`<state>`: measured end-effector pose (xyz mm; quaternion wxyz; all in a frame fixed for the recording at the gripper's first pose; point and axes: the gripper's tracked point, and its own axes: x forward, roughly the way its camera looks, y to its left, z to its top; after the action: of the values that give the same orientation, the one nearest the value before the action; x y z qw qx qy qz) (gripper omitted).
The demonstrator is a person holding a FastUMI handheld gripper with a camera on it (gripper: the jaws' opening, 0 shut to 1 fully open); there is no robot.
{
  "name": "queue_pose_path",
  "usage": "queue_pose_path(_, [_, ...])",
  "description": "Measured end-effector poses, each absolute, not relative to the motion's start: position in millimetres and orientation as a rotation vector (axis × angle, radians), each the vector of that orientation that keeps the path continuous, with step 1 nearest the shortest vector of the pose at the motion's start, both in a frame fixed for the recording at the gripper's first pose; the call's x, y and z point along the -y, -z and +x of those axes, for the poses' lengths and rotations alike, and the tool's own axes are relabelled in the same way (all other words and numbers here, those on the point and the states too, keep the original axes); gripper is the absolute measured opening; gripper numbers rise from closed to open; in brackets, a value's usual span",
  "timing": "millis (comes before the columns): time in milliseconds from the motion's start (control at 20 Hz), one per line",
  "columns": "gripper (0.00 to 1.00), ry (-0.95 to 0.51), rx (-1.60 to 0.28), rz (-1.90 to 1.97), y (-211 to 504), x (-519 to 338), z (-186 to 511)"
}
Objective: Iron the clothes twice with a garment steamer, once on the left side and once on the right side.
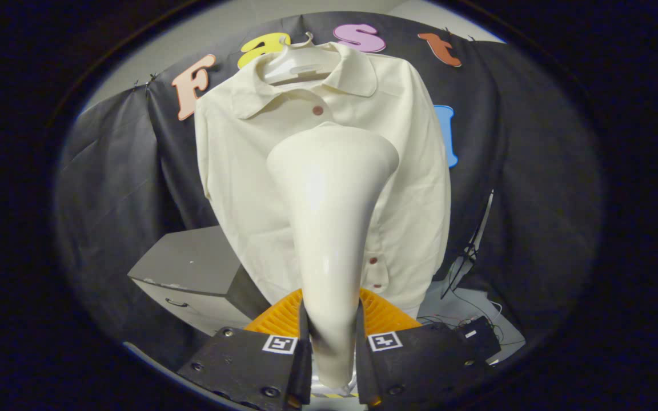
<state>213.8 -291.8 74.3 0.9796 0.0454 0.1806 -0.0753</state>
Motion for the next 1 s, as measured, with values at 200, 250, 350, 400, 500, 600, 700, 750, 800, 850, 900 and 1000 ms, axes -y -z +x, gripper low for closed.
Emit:
queue_pose_path(200, [0.31, 0.172, -0.371, 0.091, -94.0, 317.0, 248.3])
queue_pose_path(250, [0.31, 0.175, -0.372, 0.088, -94.9, 321.5, 254.5])
queue_pose_path(350, [0.31, 0.187, -0.382, 0.076, -96.1, 329.8, 265.5])
queue_pose_path(400, [0.31, 0.189, -0.385, 0.057, -96.8, 331.9, 268.4])
queue_pose_path(500, [0.31, 0.187, -0.374, 0.05, -97.4, 333.8, 275.2])
queue_pose_path(600, [0.31, 0.185, -0.368, 0.099, -98.2, 336.4, 277.5])
queue_pose_path(700, [0.31, 0.183, -0.352, 0.104, -106.3, 339.6, 280.4])
queue_pose_path(750, [0.31, 0.191, -0.344, 0.098, -113.0, 348.2, 282.2])
queue_pose_path(800, [0.31, 0.198, -0.337, 0.1, -117.4, 353.7, 284.7])
queue_pose_path(850, [0.31, 0.207, -0.337, 0.114, -120.9, 359.7, 286.5])
queue_pose_path(900, [0.31, 0.2, -0.342, 0.112, -121.2, 362.0, 287.8])
queue_pose_path(1000, [0.31, 0.194, -0.347, 0.094, -117.8, 364.4, 287.8])
